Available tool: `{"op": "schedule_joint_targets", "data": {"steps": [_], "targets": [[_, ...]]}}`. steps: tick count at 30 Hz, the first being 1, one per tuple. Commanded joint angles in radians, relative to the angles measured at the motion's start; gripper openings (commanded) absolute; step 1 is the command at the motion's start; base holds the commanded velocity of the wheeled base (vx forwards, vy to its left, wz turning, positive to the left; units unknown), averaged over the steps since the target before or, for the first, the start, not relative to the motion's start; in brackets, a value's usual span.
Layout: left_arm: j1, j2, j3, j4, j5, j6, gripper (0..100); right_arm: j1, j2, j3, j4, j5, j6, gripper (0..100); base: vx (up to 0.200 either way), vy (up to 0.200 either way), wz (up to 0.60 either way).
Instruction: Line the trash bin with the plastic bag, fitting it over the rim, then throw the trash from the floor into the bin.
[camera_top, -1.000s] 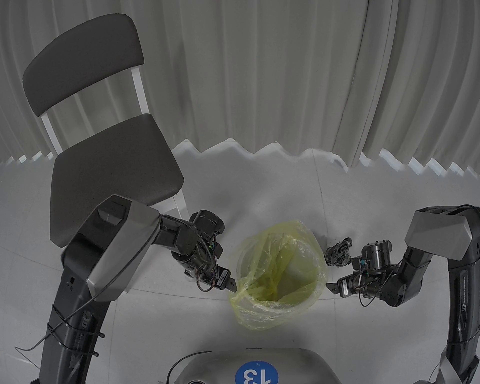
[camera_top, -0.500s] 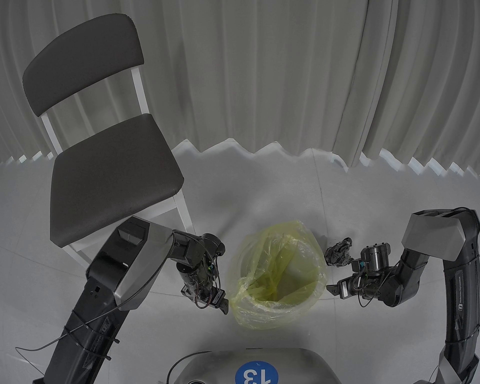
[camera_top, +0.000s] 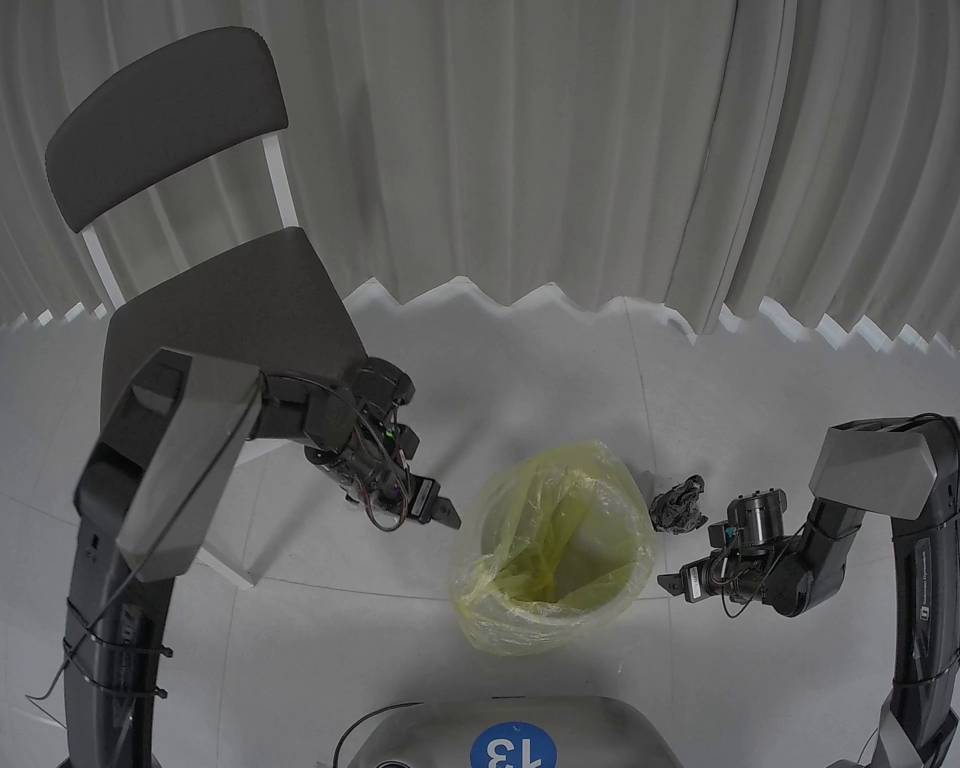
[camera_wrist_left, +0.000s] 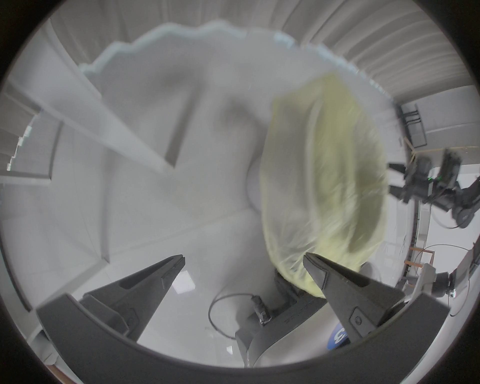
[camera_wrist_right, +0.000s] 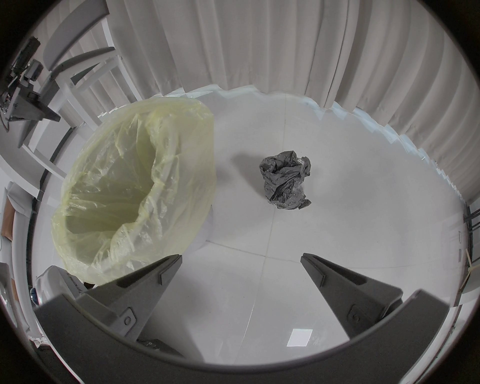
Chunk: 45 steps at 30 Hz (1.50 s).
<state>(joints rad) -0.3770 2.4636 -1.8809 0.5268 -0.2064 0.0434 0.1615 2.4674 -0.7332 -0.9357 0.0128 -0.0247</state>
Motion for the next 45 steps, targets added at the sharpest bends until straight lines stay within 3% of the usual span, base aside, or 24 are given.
{"op": "schedule_joint_targets", "data": {"steps": [1,5,6,10,13,14,18,26,33,45], "targets": [[-0.057,-0.199,0.140,-0.123,-0.019,-0.033,100,0.006,-0.047,0.020,0.000,0.001,0.003,100,0.000,0.000,0.00],[-0.115,-0.189,0.151,-0.171,0.005,-0.088,100,0.007,-0.054,0.021,0.000,0.001,0.005,100,0.000,0.000,0.00],[-0.168,-0.149,0.144,-0.218,0.085,-0.114,100,0.012,-0.062,0.031,-0.002,0.001,0.008,100,0.000,0.000,0.00],[-0.220,-0.104,0.135,-0.263,0.259,-0.103,100,0.009,-0.076,0.052,-0.005,0.003,0.008,100,0.000,0.000,0.00],[-0.243,-0.089,0.126,-0.263,0.318,-0.096,100,0.004,-0.081,0.061,-0.023,0.010,0.009,100,0.000,0.000,0.00],[-0.260,-0.084,0.124,-0.257,0.372,-0.065,100,0.001,-0.081,0.074,-0.048,0.030,0.012,100,0.000,0.000,0.00],[-0.287,-0.063,0.120,-0.268,0.467,0.003,100,0.001,-0.078,0.084,-0.078,0.039,0.014,100,0.000,0.000,0.00],[-0.304,0.032,-0.001,-0.258,0.506,0.042,100,0.001,-0.079,0.098,-0.092,0.044,0.020,100,0.000,0.000,0.00],[-0.290,0.113,-0.101,-0.251,0.512,0.073,100,0.000,-0.071,0.136,-0.199,0.059,0.028,100,0.000,0.000,0.00],[-0.278,0.189,-0.119,-0.183,0.559,0.121,100,-0.002,-0.073,0.138,-0.202,0.065,0.028,100,0.000,0.000,0.00]]}}
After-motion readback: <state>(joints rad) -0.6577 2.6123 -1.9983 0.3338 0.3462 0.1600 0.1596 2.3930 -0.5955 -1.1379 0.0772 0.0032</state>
